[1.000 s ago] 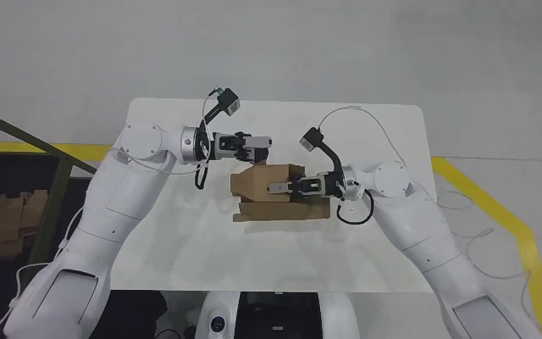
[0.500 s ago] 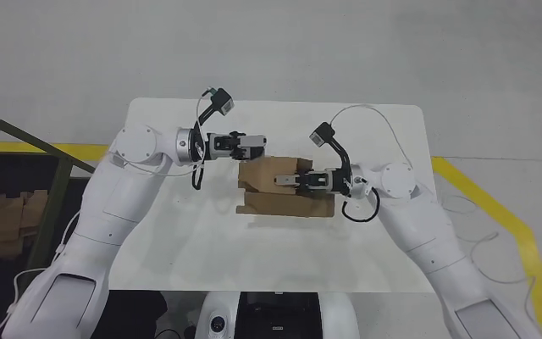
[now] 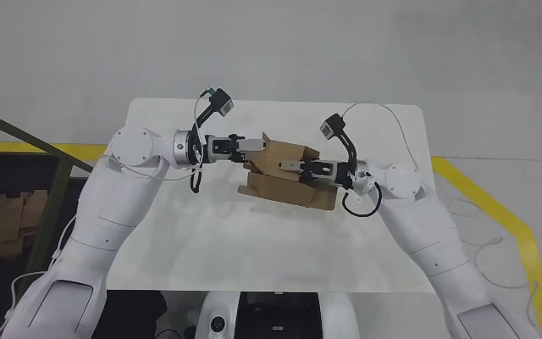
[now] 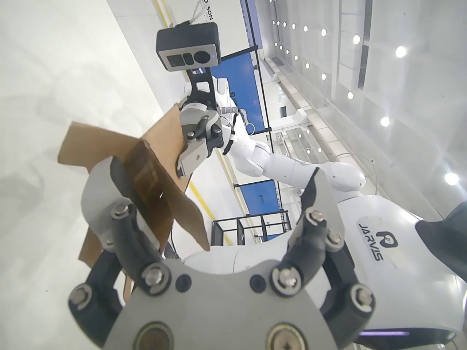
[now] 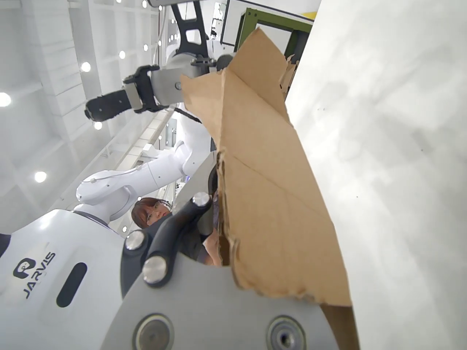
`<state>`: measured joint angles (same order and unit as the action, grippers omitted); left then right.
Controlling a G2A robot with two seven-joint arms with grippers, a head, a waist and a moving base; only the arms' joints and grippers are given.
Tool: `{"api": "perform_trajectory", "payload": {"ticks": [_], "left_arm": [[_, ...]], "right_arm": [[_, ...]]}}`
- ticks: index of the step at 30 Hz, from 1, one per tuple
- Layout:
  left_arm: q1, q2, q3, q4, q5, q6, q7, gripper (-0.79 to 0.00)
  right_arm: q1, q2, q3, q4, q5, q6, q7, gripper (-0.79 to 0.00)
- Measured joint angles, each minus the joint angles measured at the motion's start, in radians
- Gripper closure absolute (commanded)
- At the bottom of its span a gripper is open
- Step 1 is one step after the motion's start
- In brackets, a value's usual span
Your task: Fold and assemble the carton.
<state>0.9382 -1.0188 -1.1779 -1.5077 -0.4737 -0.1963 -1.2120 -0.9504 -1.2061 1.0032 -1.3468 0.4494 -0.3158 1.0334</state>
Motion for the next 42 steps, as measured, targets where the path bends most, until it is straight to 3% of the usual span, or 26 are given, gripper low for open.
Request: {"api": "perform_trajectory", "payload": {"ticks": [42], "left_arm": [[-0.012, -0.003, 0.041, -0.071, -0.006, 0.027, -0.04, -0.785]], "right_arm": [[-0.037, 0.005, 0.084, -0.065, -0.046, 0.053, -0.177, 0.0]]}}
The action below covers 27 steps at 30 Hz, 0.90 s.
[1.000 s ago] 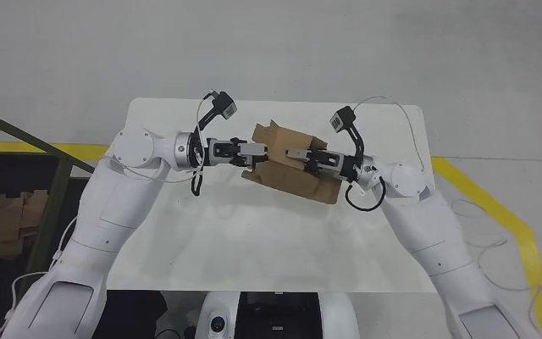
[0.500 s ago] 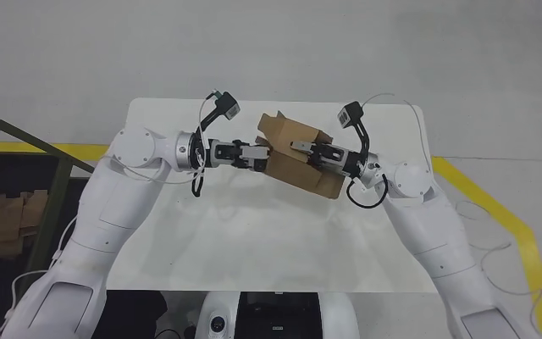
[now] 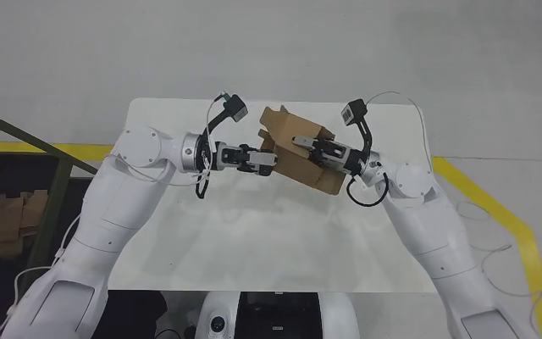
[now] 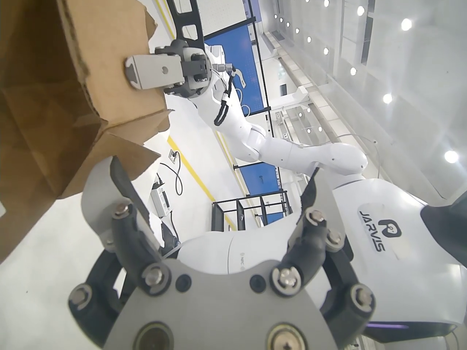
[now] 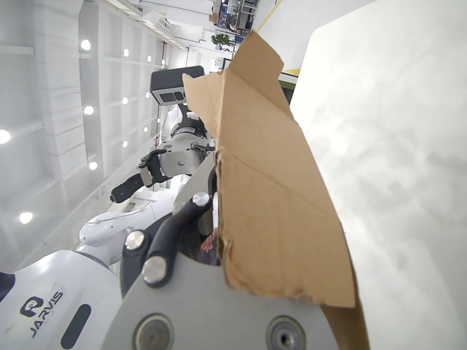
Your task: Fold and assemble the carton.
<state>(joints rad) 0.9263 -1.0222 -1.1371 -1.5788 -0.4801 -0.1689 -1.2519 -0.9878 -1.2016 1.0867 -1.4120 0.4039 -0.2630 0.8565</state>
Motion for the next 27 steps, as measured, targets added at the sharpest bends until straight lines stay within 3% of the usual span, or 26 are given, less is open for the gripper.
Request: {"api": "perform_trajectory", "payload": {"ticks": [27], "left_arm": [[-0.041, -0.015, 0.055, 0.074, -0.01, -0.001, 0.003, -0.785]], "right_arm": [[-0.051, -0.006, -0.004, -0.071, -0.02, 0.005, -0.053, 0.0]]}}
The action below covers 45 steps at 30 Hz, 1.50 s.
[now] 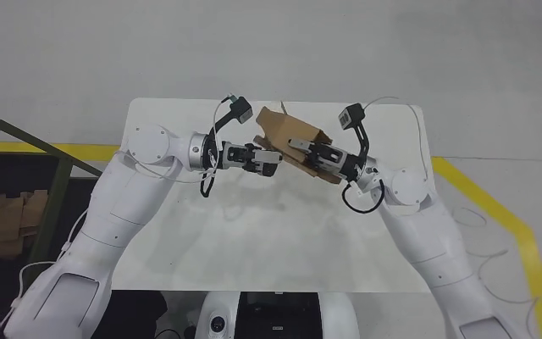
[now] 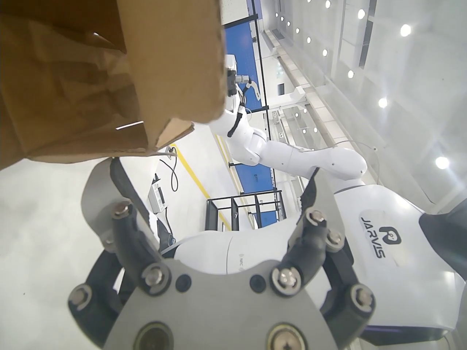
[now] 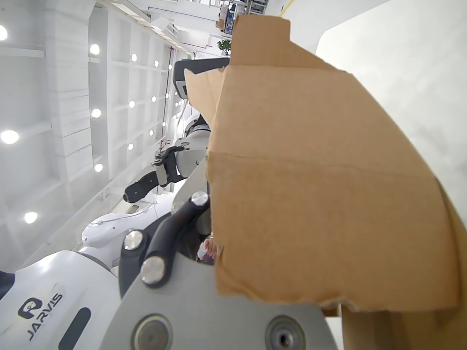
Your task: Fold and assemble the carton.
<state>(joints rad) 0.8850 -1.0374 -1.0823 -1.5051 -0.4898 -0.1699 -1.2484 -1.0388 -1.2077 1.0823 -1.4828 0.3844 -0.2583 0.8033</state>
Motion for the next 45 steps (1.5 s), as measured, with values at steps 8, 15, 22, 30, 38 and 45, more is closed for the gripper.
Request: {"api": "perform_trajectory", "payload": {"ticks": [8, 15, 22, 30, 38, 45], "left_arm": [[0.002, 0.001, -0.007, -0.001, 0.002, -0.004, 0.0, -0.785], [0.007, 0.002, -0.012, -0.006, 0.002, -0.004, 0.0, -0.785], [0.01, 0.002, -0.014, -0.01, 0.002, -0.002, -0.003, -0.785], [0.012, 0.003, -0.018, -0.012, 0.002, -0.004, -0.004, -0.785], [0.014, 0.004, -0.022, -0.013, 0.0, -0.005, -0.007, -0.785], [0.022, 0.008, -0.043, -0.001, -0.009, -0.008, -0.011, -0.785]], "right_arm": [[-0.011, -0.004, -0.013, -0.017, -0.019, 0.015, -0.028, 0.0], [-0.012, -0.007, -0.016, -0.017, -0.027, 0.02, -0.041, 0.0], [-0.011, -0.008, -0.016, -0.016, -0.033, 0.021, -0.038, 0.0], [-0.007, -0.012, -0.022, -0.015, -0.042, 0.022, -0.035, 0.0], [-0.004, -0.015, -0.026, -0.012, -0.045, 0.023, -0.035, 0.0], [0.004, -0.014, -0.013, 0.013, -0.057, -0.011, -0.027, 0.0]]}}
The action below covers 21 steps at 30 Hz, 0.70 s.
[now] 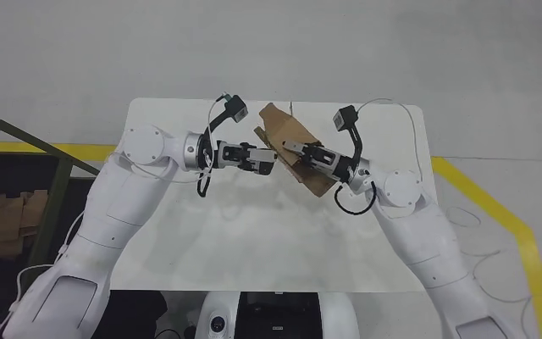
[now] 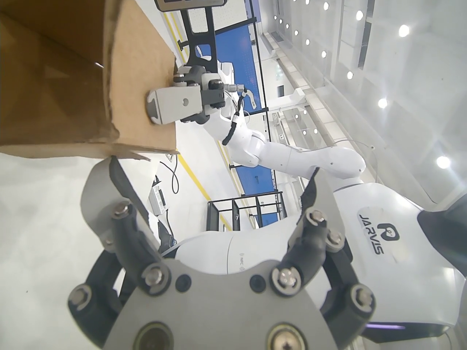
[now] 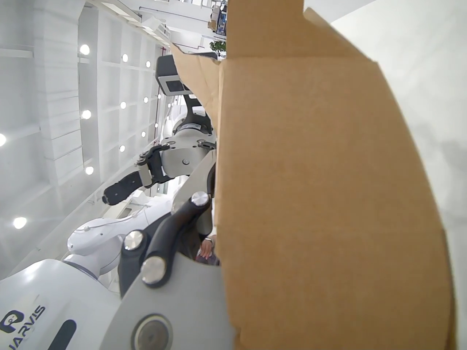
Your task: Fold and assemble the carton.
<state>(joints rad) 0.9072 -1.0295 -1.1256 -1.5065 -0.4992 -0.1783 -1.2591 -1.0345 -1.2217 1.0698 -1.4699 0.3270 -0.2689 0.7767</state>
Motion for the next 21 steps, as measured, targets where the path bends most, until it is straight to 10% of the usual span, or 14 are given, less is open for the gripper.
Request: {"api": "perform_trajectory", "payload": {"ticks": [21], "left_arm": [[0.09, 0.035, -0.16, 0.047, 0.019, -0.1, 0.021, -0.785]], "right_arm": [[0.072, 0.04, 0.08, 0.108, 0.033, -0.058, 0.422, 0.0]]}}
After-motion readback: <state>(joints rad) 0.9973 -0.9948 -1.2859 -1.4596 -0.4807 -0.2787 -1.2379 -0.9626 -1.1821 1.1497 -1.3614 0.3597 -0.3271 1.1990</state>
